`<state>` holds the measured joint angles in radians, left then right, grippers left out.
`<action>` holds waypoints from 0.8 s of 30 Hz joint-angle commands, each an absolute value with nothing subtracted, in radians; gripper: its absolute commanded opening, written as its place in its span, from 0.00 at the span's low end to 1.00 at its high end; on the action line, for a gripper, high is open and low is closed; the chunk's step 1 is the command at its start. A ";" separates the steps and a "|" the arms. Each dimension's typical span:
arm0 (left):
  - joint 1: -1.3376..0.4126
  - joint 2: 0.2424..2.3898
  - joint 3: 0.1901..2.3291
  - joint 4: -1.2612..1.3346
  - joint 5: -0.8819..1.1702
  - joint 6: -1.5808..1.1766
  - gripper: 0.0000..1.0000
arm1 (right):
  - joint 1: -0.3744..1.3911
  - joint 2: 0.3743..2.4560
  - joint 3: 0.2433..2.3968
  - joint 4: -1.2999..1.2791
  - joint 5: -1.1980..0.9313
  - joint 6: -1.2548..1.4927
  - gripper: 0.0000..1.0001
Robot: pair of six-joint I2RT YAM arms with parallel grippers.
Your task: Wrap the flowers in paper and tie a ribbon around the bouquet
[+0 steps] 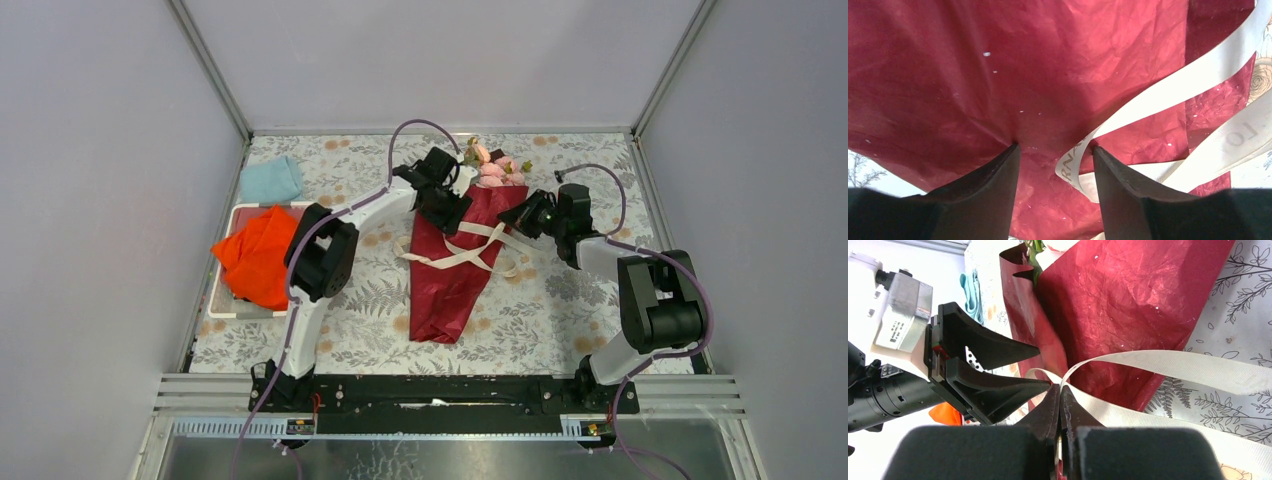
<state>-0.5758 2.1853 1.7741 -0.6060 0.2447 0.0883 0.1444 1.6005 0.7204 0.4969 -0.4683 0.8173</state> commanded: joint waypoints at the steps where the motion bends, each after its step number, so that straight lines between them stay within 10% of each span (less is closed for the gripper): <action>1: -0.586 2.171 1.758 -0.615 0.252 0.105 0.57 | 0.169 1.561 0.772 0.483 -0.452 0.770 0.00; 7: -0.588 2.168 1.764 -0.632 0.295 0.104 0.00 | 0.215 1.571 0.805 0.491 -0.453 0.750 0.00; 24: -0.495 2.010 1.990 -0.681 0.705 -0.087 0.00 | 0.279 1.804 0.962 0.542 -0.492 0.742 0.00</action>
<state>-0.4831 2.0541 1.8946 -0.6449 0.5636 -0.0433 0.2802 1.7550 0.8997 0.5293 -0.4759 0.7727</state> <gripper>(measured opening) 0.006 0.014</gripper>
